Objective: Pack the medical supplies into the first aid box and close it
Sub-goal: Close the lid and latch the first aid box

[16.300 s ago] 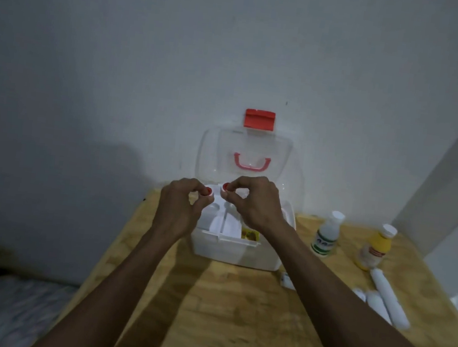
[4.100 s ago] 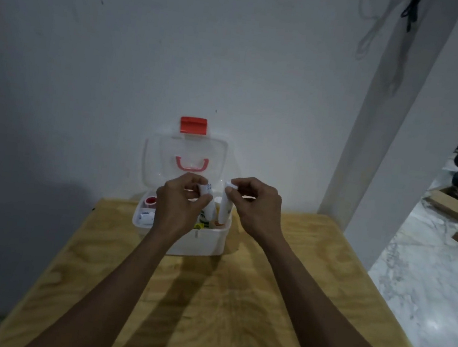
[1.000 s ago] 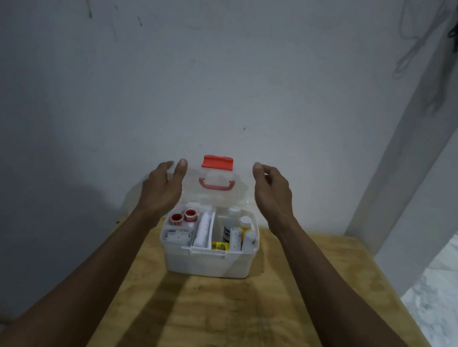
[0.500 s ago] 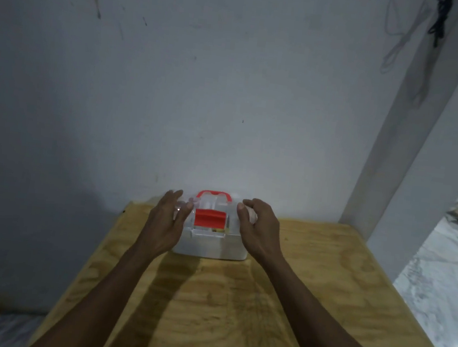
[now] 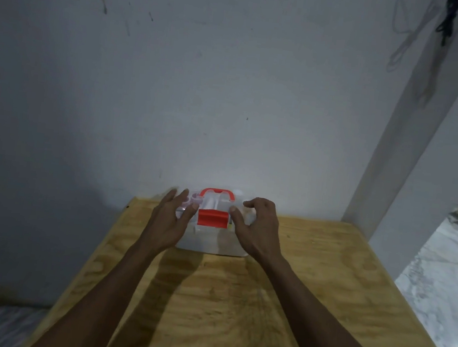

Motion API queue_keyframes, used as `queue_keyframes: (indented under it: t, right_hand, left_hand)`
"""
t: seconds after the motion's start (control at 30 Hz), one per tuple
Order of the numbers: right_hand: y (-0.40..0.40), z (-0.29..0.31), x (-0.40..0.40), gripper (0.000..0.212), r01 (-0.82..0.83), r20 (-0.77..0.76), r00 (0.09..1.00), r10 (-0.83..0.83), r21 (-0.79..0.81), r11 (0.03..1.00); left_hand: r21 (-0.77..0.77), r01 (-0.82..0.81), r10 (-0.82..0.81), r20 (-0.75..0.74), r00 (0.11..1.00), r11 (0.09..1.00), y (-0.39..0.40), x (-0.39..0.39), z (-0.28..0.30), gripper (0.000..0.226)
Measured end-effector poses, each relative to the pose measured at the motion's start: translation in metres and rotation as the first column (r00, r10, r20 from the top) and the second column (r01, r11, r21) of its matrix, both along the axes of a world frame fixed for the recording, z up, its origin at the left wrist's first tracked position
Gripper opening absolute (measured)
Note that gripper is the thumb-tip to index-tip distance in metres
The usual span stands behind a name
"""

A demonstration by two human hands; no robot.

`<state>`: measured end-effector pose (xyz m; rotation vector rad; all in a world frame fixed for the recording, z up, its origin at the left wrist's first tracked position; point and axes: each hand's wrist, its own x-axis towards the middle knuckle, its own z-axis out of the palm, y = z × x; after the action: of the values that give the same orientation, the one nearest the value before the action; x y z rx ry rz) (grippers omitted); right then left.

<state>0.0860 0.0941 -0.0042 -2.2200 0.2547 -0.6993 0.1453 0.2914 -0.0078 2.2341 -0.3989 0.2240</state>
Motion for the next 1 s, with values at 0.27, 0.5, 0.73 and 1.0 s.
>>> queue_keyframes:
  t: [0.27, 0.5, 0.73, 1.0]
  right_hand:
    - [-0.002, 0.001, -0.003, 0.08, -0.103, -0.184, 0.978, 0.098, -0.02, 0.994]
    - [0.003, -0.021, -0.008, 0.091, -0.104, -0.116, 0.988, 0.098, -0.045, 0.994]
    - [0.005, -0.031, -0.007, 0.091, -0.091, -0.075, 0.993, 0.091, -0.002, 0.996]
    - [-0.002, -0.033, 0.01, 0.098, -0.128, -0.145, 0.98, 0.139, 0.085, 0.988]
  left_hand:
    - [0.107, 0.071, -0.062, -0.084, 0.995, 0.992, 0.004, -0.002, 0.015, 0.103]
    - [0.096, 0.085, -0.086, 0.007, 0.996, 0.992, 0.003, -0.008, -0.004, 0.11]
    - [0.064, 0.076, -0.079, 0.053, 0.995, 0.995, 0.002, -0.003, -0.013, 0.098]
    - [0.083, 0.082, -0.083, 0.011, 0.996, 0.993, 0.002, 0.013, -0.015, 0.115]
